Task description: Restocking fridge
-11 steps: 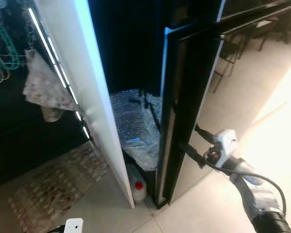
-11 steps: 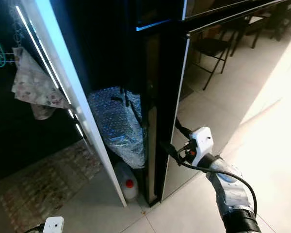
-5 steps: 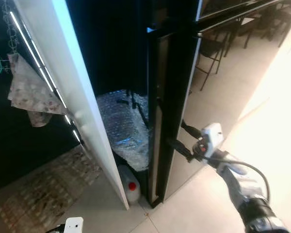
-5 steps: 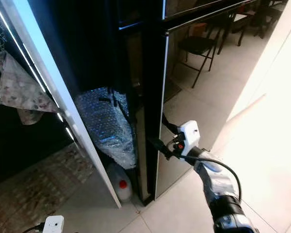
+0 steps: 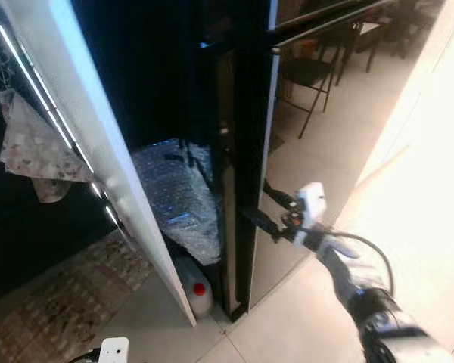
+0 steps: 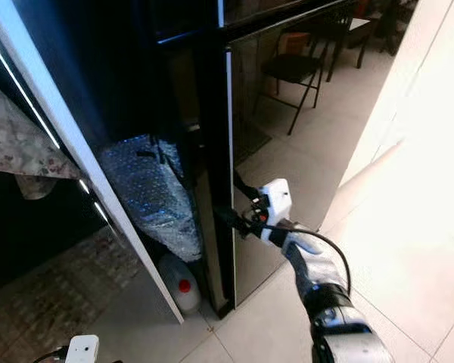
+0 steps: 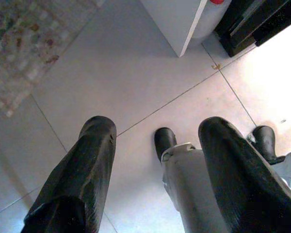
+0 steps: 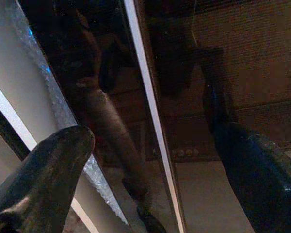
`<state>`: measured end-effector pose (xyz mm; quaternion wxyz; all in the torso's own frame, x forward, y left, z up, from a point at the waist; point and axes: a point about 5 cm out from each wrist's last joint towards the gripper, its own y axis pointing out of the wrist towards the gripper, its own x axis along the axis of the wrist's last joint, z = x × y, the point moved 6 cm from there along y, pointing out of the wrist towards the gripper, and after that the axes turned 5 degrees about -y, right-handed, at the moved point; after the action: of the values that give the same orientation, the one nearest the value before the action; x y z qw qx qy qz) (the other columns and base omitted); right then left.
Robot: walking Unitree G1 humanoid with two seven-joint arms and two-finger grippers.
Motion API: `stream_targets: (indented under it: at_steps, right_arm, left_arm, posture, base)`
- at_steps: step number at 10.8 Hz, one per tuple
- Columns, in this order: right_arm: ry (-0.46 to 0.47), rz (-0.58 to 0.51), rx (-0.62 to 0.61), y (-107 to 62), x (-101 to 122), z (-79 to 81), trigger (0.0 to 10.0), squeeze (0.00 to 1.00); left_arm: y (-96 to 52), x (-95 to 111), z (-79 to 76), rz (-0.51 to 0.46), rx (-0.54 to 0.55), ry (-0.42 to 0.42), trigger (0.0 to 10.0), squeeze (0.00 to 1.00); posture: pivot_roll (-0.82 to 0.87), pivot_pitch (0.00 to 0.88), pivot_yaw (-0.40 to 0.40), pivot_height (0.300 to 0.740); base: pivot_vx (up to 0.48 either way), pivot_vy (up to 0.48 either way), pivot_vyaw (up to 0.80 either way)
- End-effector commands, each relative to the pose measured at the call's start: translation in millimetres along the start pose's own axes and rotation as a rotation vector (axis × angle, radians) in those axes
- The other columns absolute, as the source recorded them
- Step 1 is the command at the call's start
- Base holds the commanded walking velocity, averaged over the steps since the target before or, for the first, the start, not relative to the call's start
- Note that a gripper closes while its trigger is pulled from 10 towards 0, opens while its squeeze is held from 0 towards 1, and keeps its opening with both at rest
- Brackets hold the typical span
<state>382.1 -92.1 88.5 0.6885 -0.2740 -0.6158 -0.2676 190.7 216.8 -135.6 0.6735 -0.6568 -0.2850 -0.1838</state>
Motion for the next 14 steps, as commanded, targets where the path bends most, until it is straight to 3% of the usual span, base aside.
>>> stream_targets:
  at_steps: [1, 3, 7, 9, 11, 12, 13, 14]
  right_arm:
    - [-0.060, -0.081, 0.049, 20.4, 30, 11.0, 10.0, 0.00]
    - [-0.053, -0.070, 0.027, 16.1, 22, 7.3, 10.0, 0.00]
    - [-0.033, -0.055, -0.154, -21.5, -5, -18.8, 10.0, 0.00]
    - [-0.058, -0.054, -0.327, -54.8, -18, -40.0, 10.0, 0.00]
    - [-0.075, 0.000, -0.660, -110.3, -40, -77.5, 10.0, 0.00]
    - [-0.058, 0.036, -0.779, -134.2, -52, -87.8, 10.0, 0.00]
    - [0.018, 0.087, -0.892, -161.6, -75, -91.9, 10.0, 0.00]
    - [0.084, 0.171, -0.922, -175.6, -103, -84.1, 10.0, 0.00]
  left_arm:
    - [-0.9, 0, 6.5, 0.002, 0.018, -0.005, 10.0, 0.00]
    - [-0.6, 0, 4.9, 0.002, 0.016, -0.005, 10.0, 0.00]
    - [-0.6, -3, 0.5, 0.008, 0.012, -0.011, 10.0, 0.00]
    - [-0.9, -5, -0.1, 0.010, 0.010, -0.012, 10.0, 0.00]
    - [-1.5, -6, 0.9, 0.011, 0.011, -0.010, 10.0, 0.00]
    - [-1.7, -6, 1.7, 0.010, 0.013, -0.012, 10.0, 0.00]
    - [-1.8, -6, 2.5, 0.008, 0.015, -0.012, 10.0, 0.00]
    - [-1.7, -5, 2.7, 0.006, 0.016, -0.011, 10.0, 0.00]
  posture:
    - [-0.05, 0.035, 0.070, 0.740]
    - [-0.06, 0.039, 0.064, 0.740]
    - [-0.07, 0.044, 0.053, 0.740]
    - [-0.07, 0.044, 0.052, 0.740]
    - [-0.08, 0.040, 0.041, 0.740]
    - [-0.07, 0.039, 0.040, 0.740]
    - [-0.08, 0.038, 0.039, 0.740]
    - [-0.08, 0.037, 0.042, 0.740]
  base:
    - [0.000, 0.000, 0.00]
    - [0.000, 0.000, 0.00]
    - [0.000, 0.000, 0.00]
    - [0.000, 0.000, 0.00]
    - [0.000, 0.000, 0.00]
    - [0.000, 0.000, 0.00]
    - [0.000, 0.000, 0.00]
    - [0.000, 0.000, 0.00]
